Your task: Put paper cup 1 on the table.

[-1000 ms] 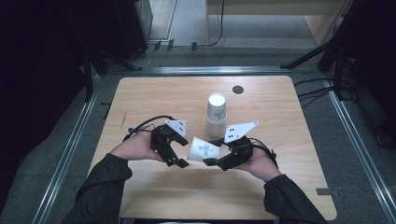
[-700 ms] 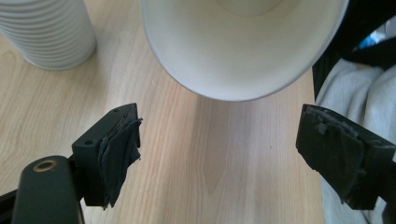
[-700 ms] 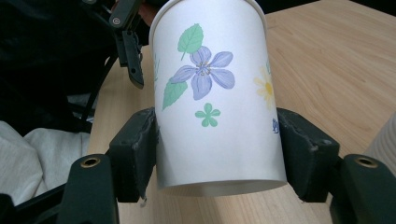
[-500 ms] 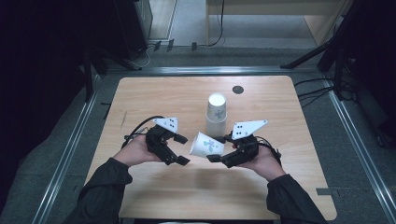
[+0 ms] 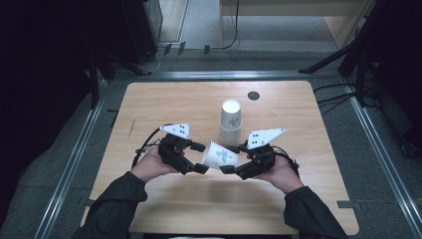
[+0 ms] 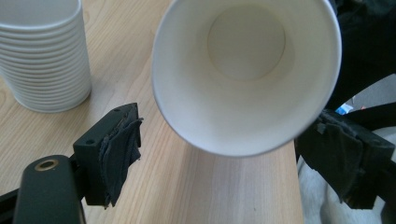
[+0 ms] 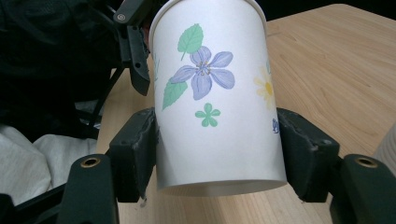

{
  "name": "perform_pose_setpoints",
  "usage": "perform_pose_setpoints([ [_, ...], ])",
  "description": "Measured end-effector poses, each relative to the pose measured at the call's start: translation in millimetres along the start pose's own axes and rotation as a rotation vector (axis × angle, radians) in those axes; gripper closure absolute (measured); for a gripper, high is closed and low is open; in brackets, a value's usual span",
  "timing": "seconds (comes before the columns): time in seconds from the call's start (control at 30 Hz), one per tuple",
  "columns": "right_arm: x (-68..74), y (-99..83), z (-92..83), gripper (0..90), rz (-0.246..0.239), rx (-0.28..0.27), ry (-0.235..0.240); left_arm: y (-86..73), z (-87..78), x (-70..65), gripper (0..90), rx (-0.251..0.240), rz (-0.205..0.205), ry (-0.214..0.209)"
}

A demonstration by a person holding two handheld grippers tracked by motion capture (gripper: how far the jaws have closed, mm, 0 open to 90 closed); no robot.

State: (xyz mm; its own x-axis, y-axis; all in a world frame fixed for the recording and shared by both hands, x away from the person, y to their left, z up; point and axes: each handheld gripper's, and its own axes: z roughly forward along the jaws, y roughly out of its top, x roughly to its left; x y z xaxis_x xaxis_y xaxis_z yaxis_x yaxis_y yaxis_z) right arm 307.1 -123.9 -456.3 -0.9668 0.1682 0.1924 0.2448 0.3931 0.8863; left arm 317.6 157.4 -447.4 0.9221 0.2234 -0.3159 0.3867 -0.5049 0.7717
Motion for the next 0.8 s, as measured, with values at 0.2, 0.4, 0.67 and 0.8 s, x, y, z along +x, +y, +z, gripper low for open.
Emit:
perform_pose_setpoints([
  [0.2,1.1,-0.3,5.4,34.4,-0.005,0.008,0.01,1.5,-0.5,-0.7,15.8,-0.059,-0.002,-0.017],
  [0.4,1.0,-0.7,8.2,34.3,0.0,0.002,0.024,1.5,0.7,-2.8,20.1,-0.081,0.02,-0.025],
  [0.67,1.5,-0.9,9.7,34.4,0.012,-0.003,0.035,0.7,2.3,-2.0,20.7,-0.087,0.015,-0.038],
  [0.8,1.6,-1.0,10.3,34.5,0.013,-0.002,0.04,0.8,2.1,-2.5,22.0,-0.085,0.026,-0.038],
])
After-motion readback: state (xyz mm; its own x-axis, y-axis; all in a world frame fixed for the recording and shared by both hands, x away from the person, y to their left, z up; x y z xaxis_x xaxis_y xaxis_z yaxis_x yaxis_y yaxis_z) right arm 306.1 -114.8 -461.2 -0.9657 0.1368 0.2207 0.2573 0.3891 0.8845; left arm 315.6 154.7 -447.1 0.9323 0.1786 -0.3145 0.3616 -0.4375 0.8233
